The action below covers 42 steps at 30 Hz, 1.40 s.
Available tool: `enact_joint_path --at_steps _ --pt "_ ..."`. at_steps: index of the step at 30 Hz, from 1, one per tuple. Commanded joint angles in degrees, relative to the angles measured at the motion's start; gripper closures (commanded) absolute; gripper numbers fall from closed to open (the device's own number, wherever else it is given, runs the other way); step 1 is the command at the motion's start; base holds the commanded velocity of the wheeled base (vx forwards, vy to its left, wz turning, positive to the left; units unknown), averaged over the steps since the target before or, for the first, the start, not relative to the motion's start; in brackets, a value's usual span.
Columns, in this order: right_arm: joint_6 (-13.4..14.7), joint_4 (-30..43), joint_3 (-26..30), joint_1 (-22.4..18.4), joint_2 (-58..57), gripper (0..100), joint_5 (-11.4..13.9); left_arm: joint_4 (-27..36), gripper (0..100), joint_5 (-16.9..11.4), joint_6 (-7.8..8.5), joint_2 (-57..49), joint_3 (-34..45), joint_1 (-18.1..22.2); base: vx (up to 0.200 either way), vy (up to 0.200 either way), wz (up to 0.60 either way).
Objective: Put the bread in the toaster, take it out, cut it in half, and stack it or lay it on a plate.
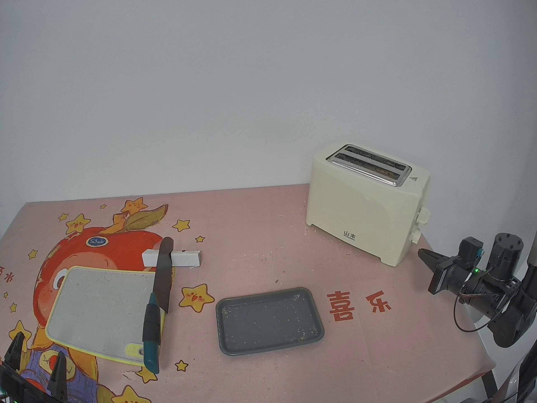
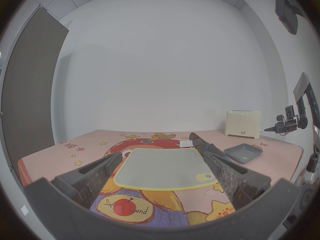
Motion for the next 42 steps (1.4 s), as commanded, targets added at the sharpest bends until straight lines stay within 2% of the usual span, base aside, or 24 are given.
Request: enact_joint_path --at_steps 1,6,42 --pt "0.2 -0.4 -0.7 1.4 1.0 100 -0.6 0.0 0 0.0 -0.01 -0.4 1.0 0.0 0.000 0.000 0.00" --pt "0.9 -0.4 -2.0 1.1 0.8 100 -1.4 0.0 0 0.0 -0.01 -0.4 1.0 0.0 0.000 0.000 0.00" --pt "1.1 -0.4 -8.2 -1.7 5.2 100 -1.4 0.0 0 0.0 -0.01 -0.4 1.0 0.0 0.000 0.000 0.00"
